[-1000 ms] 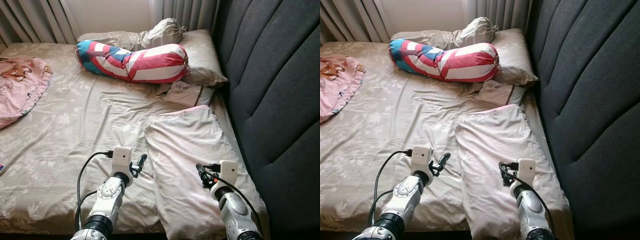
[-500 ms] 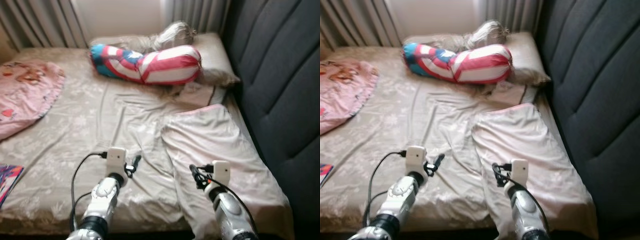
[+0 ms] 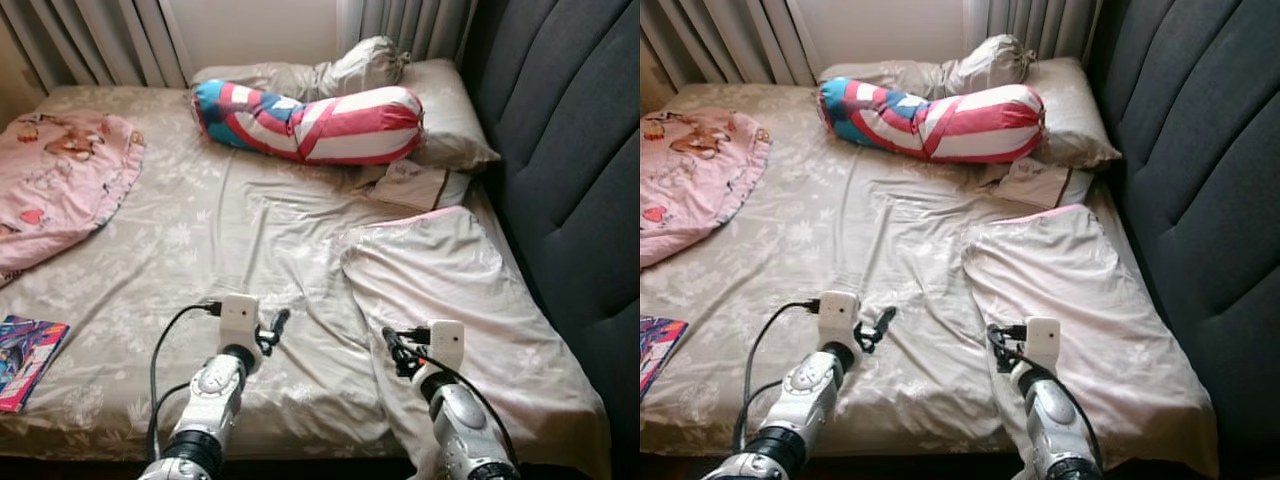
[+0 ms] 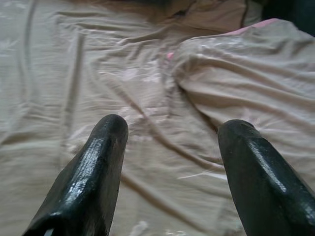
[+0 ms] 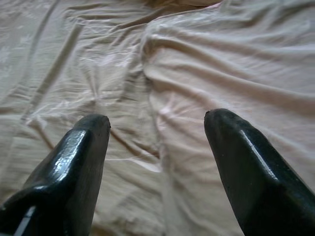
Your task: Clean up the room
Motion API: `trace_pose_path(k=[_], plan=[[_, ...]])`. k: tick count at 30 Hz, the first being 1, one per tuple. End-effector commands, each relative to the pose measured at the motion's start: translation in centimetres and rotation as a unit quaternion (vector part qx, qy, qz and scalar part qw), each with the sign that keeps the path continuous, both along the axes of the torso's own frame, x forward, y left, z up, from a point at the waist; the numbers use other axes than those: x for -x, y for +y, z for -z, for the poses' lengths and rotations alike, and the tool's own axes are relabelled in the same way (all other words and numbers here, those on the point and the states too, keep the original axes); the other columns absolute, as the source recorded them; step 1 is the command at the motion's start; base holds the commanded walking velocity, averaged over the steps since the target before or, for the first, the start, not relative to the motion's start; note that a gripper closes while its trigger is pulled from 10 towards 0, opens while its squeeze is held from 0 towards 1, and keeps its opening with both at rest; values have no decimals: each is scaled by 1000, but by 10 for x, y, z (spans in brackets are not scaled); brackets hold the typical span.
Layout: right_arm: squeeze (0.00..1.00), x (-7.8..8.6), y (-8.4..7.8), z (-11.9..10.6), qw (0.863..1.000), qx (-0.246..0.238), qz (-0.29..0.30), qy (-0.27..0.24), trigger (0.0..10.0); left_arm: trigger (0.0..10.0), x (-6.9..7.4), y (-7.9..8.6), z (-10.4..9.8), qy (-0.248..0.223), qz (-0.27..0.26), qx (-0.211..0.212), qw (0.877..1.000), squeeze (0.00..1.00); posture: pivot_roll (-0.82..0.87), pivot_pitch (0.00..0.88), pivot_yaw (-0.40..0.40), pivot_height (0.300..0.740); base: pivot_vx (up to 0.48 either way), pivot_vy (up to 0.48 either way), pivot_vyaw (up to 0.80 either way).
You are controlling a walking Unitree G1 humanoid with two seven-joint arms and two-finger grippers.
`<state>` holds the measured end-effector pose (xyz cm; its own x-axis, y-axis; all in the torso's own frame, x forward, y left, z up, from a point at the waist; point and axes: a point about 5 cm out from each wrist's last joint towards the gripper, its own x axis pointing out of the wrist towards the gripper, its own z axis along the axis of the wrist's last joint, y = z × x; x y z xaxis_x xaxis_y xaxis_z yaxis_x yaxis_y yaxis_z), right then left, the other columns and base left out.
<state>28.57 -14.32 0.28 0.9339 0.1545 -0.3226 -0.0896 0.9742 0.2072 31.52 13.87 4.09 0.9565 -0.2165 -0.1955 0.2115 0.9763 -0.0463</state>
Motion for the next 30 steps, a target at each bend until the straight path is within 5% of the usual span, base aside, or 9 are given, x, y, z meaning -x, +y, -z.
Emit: trace_pose_path(k=[1, 10, 30], plan=[[0, 2, -3, 3, 1000, 0, 4, 10, 10000, 10000, 1, 1, 1, 3, -2, 4, 1000, 0, -89, 69, -15, 740, 0, 0, 0], [0, 2, -5, 4, 1000, -2, 5, 14, 10000, 10000, 0, 1, 1, 7, -8, 18, 1000, 0, -89, 71, -14, 740, 0, 0, 0], [0, 2, -2, 4, 1000, 0, -1, 12, 10000, 10000, 0, 0, 2, 10, -4, 9, 1000, 0, -90, 84, -18, 740, 0, 460, 0]])
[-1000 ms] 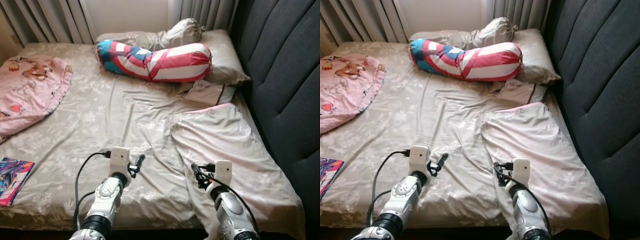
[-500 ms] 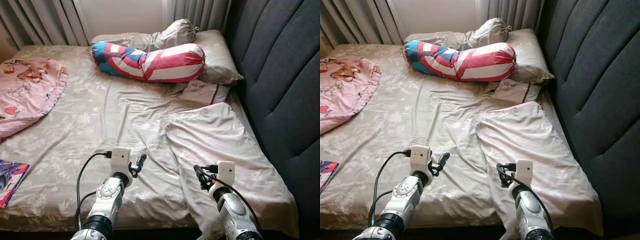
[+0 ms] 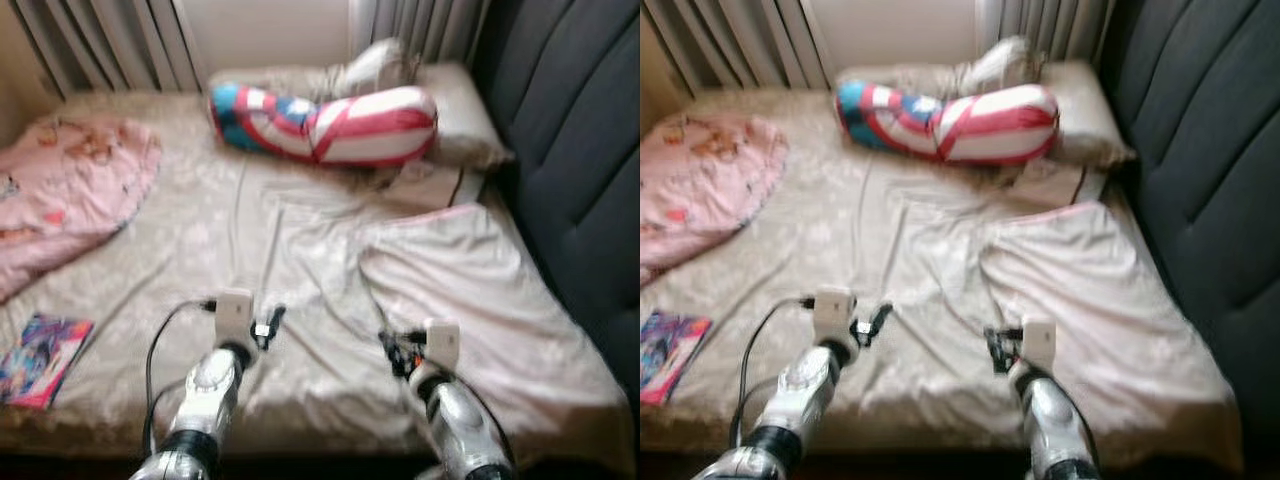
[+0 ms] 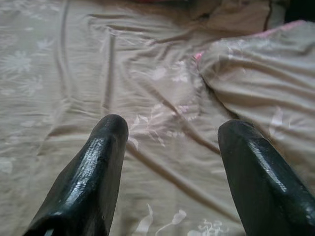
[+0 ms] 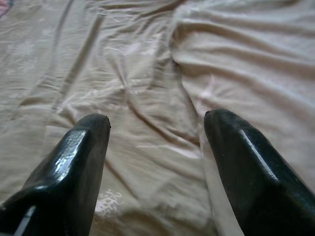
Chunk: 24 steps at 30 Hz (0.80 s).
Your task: Clean up the room
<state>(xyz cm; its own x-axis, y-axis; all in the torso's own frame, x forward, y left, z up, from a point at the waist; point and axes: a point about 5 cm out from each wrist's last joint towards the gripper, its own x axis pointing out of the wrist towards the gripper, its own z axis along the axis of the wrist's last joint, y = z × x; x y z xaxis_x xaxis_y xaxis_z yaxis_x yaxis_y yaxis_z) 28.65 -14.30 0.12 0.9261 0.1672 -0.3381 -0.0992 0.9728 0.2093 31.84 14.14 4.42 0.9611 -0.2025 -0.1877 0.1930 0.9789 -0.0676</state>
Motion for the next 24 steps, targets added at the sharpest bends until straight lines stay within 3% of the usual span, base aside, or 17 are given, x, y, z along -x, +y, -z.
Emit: trace_pose_path(k=[1, 15, 17, 24], plan=[[0, 3, -2, 2, 1000, 0, 6, 3, 10000, 10000, 4, -3, 6, 12, 6, -3, 1000, 0, -90, 84, -18, 740, 0, 0, 0], [0, 8, -8, 9, 1000, 2, 8, 21, 10000, 10000, 4, -3, 5, 9, 8, 0, 1000, 0, -89, 83, -21, 740, 0, 0, 0], [0, 16, -24, 18, 999, 6, 14, 43, 10000, 10000, 3, -3, 5, 9, 9, 0, 1000, 0, -90, 83, -20, 740, 0, 0, 0], [0, 31, -50, 30, 996, 11, 27, 79, 10000, 10000, 4, -3, 5, 9, 12, -1, 1000, 0, -88, 81, -19, 740, 34, 0, 0]])
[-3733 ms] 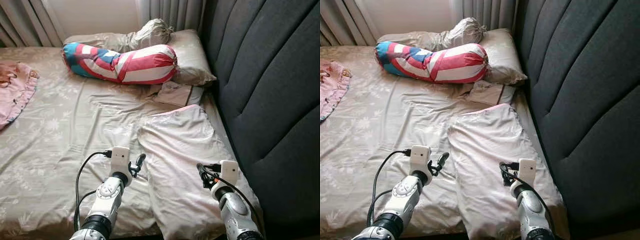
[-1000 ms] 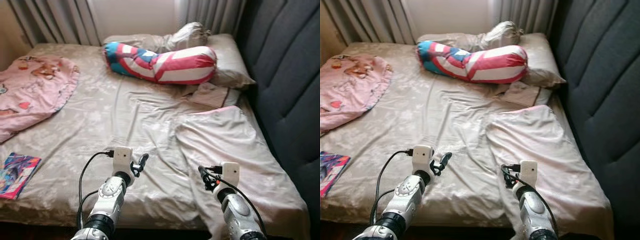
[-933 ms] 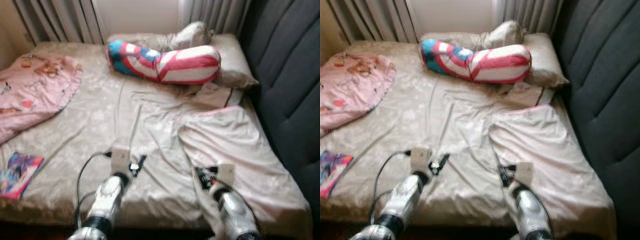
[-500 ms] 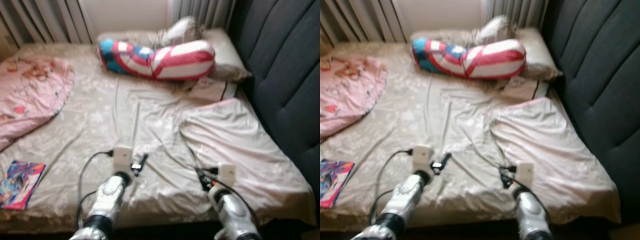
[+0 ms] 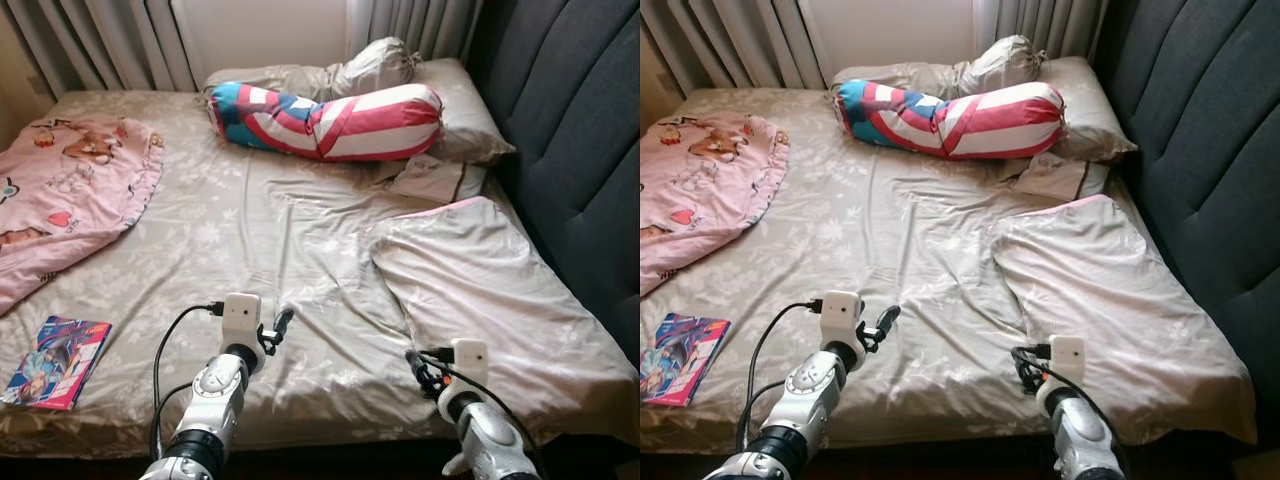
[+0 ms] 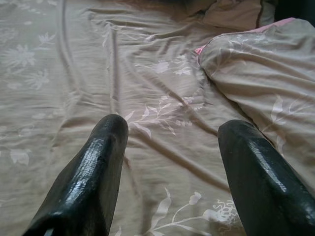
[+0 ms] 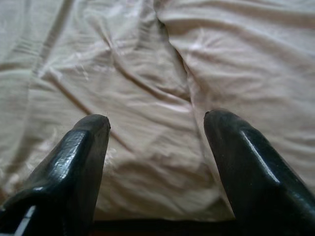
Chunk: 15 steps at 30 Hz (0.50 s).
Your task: Clean up the room
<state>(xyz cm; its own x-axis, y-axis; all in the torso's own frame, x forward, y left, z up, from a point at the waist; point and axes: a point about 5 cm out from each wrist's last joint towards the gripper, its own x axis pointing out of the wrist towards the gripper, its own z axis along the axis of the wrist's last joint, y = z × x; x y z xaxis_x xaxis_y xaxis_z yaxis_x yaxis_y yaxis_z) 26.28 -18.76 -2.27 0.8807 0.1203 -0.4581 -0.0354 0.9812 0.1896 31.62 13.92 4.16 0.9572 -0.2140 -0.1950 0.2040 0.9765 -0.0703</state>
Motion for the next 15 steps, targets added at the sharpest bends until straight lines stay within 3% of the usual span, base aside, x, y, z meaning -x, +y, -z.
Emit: trace_pose_path(k=[1, 6, 15], plan=[[0, 9, -7, 7, 1000, -3, 9, 19, 10000, 10000, 1, -1, 2, 5, 6, -2, 1000, 0, -88, 81, -19, 740, 244, 0, 0], [0, 18, -13, 14, 999, -3, 15, 39, 10000, 10000, 2, -1, 2, 5, 7, -2, 1000, 0, -88, 81, -17, 740, 250, 0, 0], [0, 26, -9, 20, 998, -7, 14, 53, 10000, 10000, 2, -2, 2, 2, 9, -2, 1000, 0, -88, 79, -17, 740, 323, 0, 0]])
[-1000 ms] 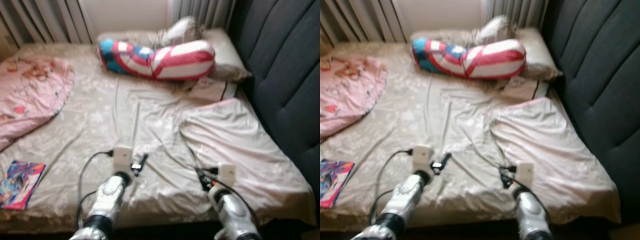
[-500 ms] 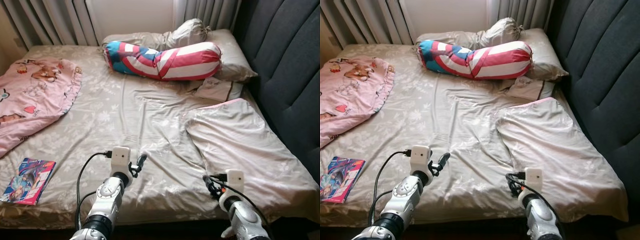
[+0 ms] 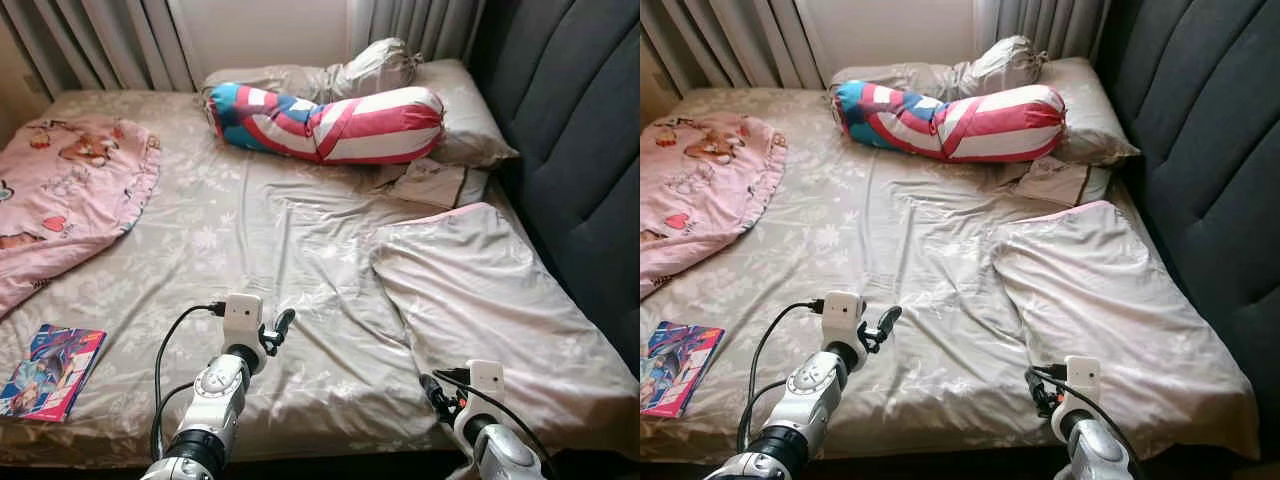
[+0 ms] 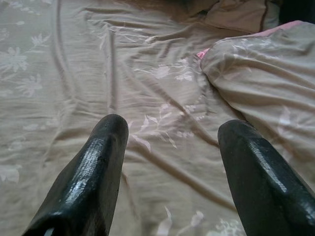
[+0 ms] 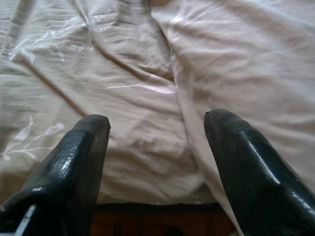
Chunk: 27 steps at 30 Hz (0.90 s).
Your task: Clean up the room
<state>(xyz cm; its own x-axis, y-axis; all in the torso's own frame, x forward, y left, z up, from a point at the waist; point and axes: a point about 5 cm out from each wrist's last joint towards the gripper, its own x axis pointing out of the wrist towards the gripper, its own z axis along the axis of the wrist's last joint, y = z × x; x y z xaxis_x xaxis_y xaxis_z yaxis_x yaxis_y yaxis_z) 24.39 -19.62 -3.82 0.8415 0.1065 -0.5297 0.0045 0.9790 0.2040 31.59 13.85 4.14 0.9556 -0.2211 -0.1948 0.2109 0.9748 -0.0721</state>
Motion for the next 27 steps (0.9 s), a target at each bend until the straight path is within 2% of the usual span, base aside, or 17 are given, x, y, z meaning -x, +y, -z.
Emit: trace_pose_path(k=[1, 7, 20, 27], plan=[[0, 7, 0, 5, 1000, -1, 2, 11, 10000, 10000, 1, -1, 1, 2, 5, -2, 1000, 0, -91, 69, -16, 740, 337, 0, 0], [0, 9, 1, 7, 1000, -1, -4, 15, 10000, 10000, 1, -1, 1, 1, 5, -1, 1000, 0, -91, 67, -17, 740, 321, 0, 0], [0, 15, -1, 10, 999, 0, -22, 24, 10000, 10000, 3, -1, 0, -4, 8, 3, 1000, 0, -83, 94, -16, 740, 0, 0, 0], [0, 5, 6, 5, 999, 10, -46, 23, 10000, 10000, 12, 3, 0, -13, 10, 1, 1000, 0, -53, 146, -9, 740, 0, 0, 0]])
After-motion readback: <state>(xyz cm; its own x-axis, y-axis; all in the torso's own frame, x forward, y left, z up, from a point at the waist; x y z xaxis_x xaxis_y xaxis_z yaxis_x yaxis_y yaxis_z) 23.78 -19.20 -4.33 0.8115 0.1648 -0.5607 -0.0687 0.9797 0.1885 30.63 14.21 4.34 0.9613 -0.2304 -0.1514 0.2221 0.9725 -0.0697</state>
